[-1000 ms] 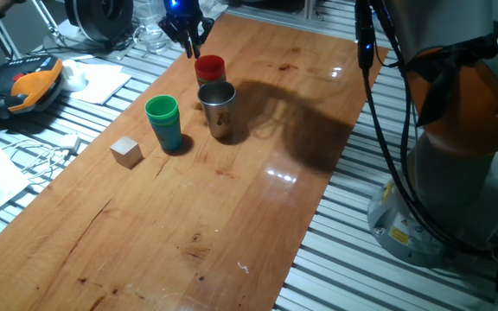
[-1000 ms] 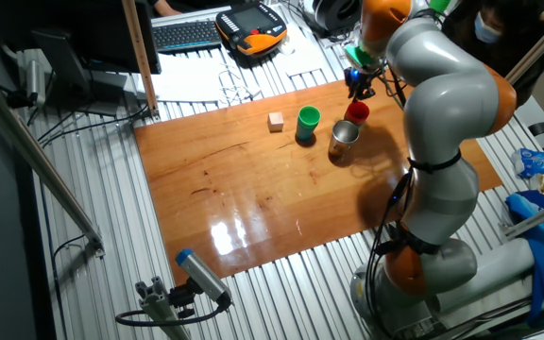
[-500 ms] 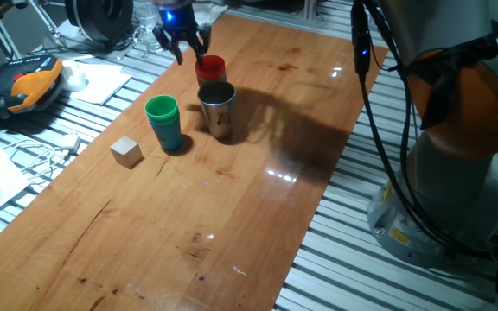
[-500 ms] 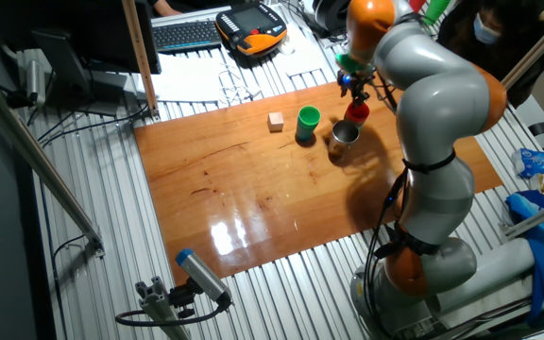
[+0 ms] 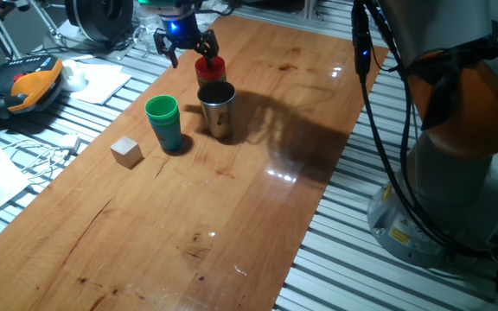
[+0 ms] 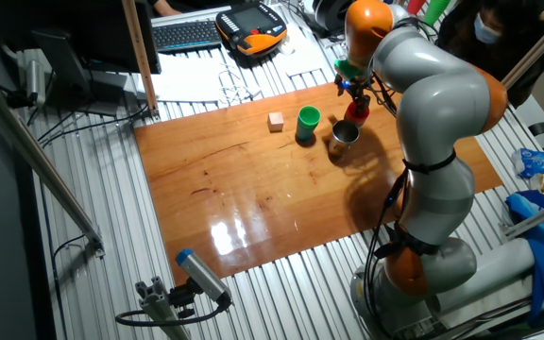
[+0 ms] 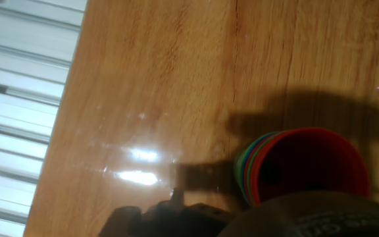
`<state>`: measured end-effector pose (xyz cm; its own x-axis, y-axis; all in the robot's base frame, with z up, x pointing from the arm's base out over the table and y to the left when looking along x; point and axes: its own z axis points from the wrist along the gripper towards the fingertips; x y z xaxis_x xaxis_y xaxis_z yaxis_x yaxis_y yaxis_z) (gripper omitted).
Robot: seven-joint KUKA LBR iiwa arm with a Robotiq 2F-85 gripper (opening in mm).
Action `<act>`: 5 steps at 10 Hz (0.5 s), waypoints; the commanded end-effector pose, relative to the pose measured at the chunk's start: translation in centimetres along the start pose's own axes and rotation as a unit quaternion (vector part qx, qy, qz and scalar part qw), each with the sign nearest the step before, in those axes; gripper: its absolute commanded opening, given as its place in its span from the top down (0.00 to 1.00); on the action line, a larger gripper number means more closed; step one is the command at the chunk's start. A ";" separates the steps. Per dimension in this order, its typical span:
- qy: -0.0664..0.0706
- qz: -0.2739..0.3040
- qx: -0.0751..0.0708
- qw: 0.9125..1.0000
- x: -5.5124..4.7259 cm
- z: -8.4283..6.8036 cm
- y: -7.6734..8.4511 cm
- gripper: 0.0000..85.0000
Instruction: Stack the cups
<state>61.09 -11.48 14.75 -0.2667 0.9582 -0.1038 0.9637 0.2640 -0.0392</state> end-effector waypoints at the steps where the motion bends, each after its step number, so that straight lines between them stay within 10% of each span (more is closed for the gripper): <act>1: 0.001 -0.003 0.000 1.000 -0.1 0.3 -0.1 0.00; 5: -0.005 -0.004 -0.006 1.000 0.2 1.7 -0.3 0.20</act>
<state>60.75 -11.56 12.97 -0.2743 0.9546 -0.1160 0.9616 0.2729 -0.0282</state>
